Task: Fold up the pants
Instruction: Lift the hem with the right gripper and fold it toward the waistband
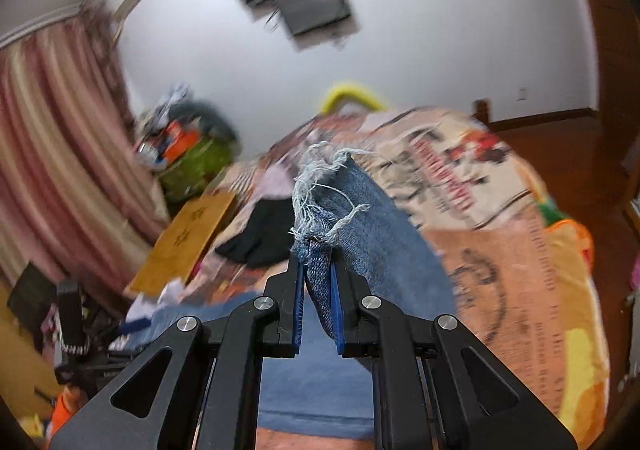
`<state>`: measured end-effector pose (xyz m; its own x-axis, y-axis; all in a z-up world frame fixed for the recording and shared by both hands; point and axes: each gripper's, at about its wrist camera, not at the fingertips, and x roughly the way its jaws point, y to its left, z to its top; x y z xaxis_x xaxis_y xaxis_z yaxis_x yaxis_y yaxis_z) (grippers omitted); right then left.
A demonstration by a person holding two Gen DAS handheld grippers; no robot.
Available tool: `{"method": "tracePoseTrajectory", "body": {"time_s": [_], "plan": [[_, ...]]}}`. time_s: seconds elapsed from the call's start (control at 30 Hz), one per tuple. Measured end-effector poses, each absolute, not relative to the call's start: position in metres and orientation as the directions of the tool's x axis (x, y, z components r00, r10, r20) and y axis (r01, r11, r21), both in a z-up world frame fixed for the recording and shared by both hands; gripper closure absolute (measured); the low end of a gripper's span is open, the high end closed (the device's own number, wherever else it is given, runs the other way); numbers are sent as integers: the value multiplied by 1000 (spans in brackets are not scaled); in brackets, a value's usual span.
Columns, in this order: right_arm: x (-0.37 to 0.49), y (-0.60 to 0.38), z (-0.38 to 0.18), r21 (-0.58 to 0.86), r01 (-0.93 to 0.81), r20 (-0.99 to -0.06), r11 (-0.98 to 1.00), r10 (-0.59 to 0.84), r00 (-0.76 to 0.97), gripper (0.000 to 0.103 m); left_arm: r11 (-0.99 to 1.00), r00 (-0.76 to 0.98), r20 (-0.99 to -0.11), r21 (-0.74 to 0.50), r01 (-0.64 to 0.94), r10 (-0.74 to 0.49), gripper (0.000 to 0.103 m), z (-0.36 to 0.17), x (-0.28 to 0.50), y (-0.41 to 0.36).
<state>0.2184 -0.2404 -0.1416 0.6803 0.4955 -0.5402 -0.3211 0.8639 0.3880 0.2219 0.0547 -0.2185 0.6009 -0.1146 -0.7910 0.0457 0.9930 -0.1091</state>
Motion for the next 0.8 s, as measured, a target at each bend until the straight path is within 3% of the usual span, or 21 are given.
{"method": "tracePoseTrajectory", "body": {"time_s": [0.23,0.4,0.53,0.67,0.8], "plan": [[224,-175,-209,401,-385,-688,831,551,472,92,992,586,-802,-123,23,-113,11,-228,209,64],[219,-153,-247,383,-369,-765,847,515,388,92,992,572,-812,-123,26,-115,11,-232,202,63],[217,-149,-257,399,-358,-791,844,514,332,87,993,571,-813,-112,41,-116,11,-230,201,56],[215,-160,-245,442,-365,-774,819,554,307,74,993,575,-810,-102,56,-115,11,-225,206,44],[211,-181,-222,403,-389,-752,828,542,376,64,992,583,-802,-94,89,-128,11,-216,217,27]]}}
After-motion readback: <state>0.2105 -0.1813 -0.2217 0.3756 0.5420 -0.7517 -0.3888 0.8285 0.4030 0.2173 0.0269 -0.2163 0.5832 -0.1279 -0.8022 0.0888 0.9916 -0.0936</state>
